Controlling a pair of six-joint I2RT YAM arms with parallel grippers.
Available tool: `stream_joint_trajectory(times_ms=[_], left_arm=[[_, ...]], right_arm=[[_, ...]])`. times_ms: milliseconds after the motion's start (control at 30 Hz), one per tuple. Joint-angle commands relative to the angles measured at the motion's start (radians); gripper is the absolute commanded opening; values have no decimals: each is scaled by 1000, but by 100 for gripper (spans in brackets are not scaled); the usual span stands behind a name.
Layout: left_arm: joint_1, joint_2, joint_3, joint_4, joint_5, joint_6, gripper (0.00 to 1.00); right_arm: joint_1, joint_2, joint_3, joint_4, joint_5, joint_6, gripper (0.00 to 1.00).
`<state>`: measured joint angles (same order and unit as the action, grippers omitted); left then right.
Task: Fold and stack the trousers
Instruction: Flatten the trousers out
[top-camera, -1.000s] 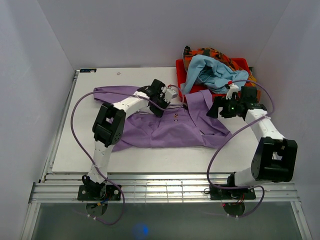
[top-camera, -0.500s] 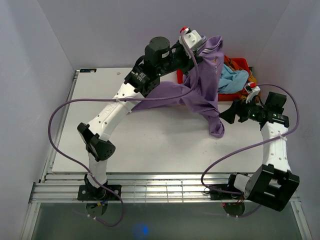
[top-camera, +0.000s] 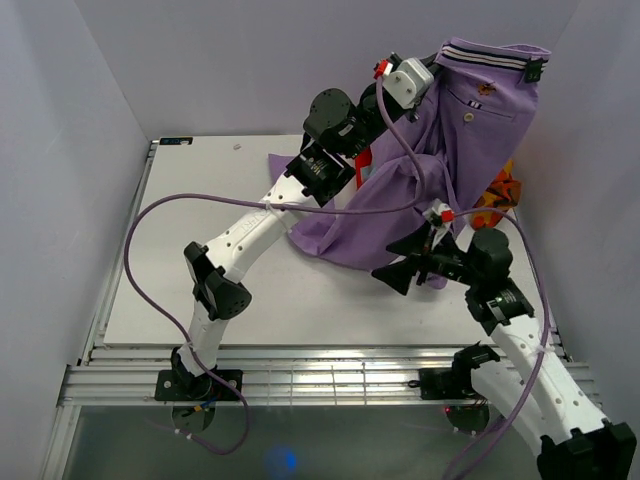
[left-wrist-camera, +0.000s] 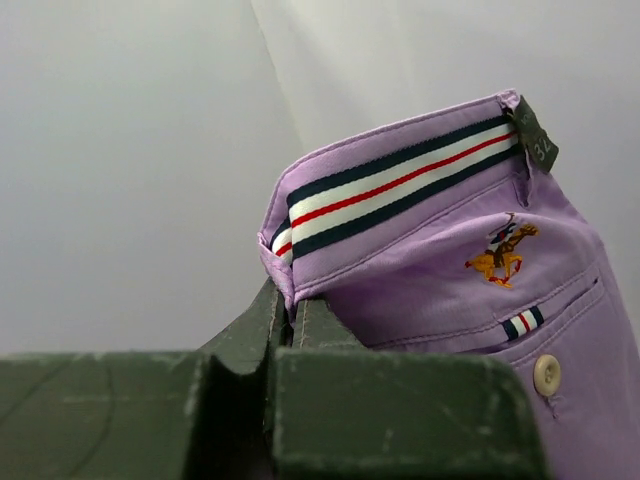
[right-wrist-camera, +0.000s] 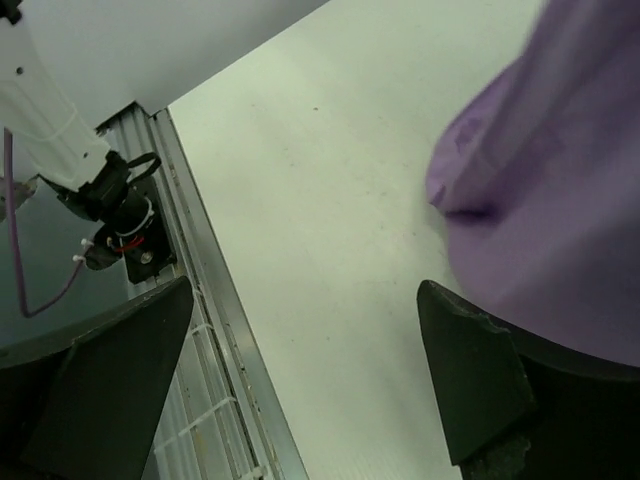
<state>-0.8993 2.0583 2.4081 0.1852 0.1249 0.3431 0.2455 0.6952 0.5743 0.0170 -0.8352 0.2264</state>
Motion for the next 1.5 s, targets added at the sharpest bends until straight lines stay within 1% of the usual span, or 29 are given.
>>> stream_joint_trajectory(times_ms=[0, 33, 67, 100, 133, 167, 200, 233, 267, 300, 367, 400, 467, 500, 633, 700, 733, 767, 867, 967, 1000, 1033, 1100, 1167, 1200, 1267, 1300, 1400, 1467], left_arm=[[3, -41, 31, 178, -111, 118, 0], [3, -47, 16, 187, -110, 134, 0], [3, -64, -16, 207, -110, 138, 0], [3, -72, -26, 215, -141, 142, 0], [3, -75, -29, 221, -145, 145, 0], [3, -76, -20, 224, -151, 154, 0], [3, -78, -15, 229, -160, 158, 0], [3, -79, -9, 229, -181, 165, 0], [3, -82, -10, 229, -186, 172, 0], [3, -98, -18, 229, -189, 172, 0], [3, -118, -41, 229, -191, 166, 0], [3, -139, -67, 229, -192, 162, 0], [3, -156, -87, 231, -205, 155, 0], [3, -173, -102, 232, -206, 154, 0], [3, -222, -136, 232, -209, 154, 0], [3, -246, -152, 232, -220, 165, 0], [3, -271, -162, 231, -228, 180, 0], [7, -283, -167, 229, -238, 186, 0], [22, -351, -213, 223, -269, 212, 0], [49, -424, -280, 224, -292, 229, 0], [56, -444, -297, 224, -301, 238, 0], [66, -463, -316, 229, -317, 244, 0], [77, -522, -384, 237, -330, 267, 0], [97, -564, -440, 257, -346, 284, 0], [106, -601, -489, 258, -349, 295, 0], [135, -633, -533, 254, -363, 297, 0], [143, -650, -585, 250, -366, 295, 0], [169, -722, -677, 244, -375, 301, 0], [197, -773, -768, 241, -383, 295, 0]], right_arm=[[239, 71, 12, 204, 328, 10, 99], [385, 98, 21, 210, 390, -81, 98], [464, 125, 44, 215, 469, -128, 94], [521, 186, 50, 228, 613, -174, 92], [585, 217, 44, 269, 643, -243, 88], [619, 249, 50, 323, 691, -296, 87], [650, 327, 58, 337, 811, -349, 86], [685, 366, 62, 354, 835, -395, 85], [702, 404, 76, 392, 931, -504, 85], [721, 490, 85, 421, 977, -556, 85], [745, 587, 136, 448, 1057, -658, 85], [752, 686, 207, 465, 1085, -682, 85], [753, 788, 287, 485, 1151, -737, 86], [753, 882, 361, 510, 1163, -763, 86], [742, 1110, 507, 567, 1272, -872, 86], [724, 1179, 497, 627, 1282, -936, 84], [718, 1194, 465, 662, 1280, -1010, 82], [707, 1202, 446, 667, 1286, -1036, 81], [646, 1169, 342, 631, 1275, -1094, 77], [542, 1106, 224, 597, 1306, -1167, 75], [478, 1062, 196, 584, 1314, -1180, 75], [444, 1032, 168, 569, 1323, -1193, 74], [344, 919, 95, 508, 1318, -1213, 74], [287, 819, 50, 462, 1290, -1231, 74], [238, 717, 17, 413, 1280, -1251, 74], [187, 621, 9, 347, 1253, -1260, 75], [132, 543, 30, 265, 1239, -1257, 75], [46, 425, 87, 151, 1185, -1248, 76], [-38, 376, 134, 62, 1142, -1247, 77]])
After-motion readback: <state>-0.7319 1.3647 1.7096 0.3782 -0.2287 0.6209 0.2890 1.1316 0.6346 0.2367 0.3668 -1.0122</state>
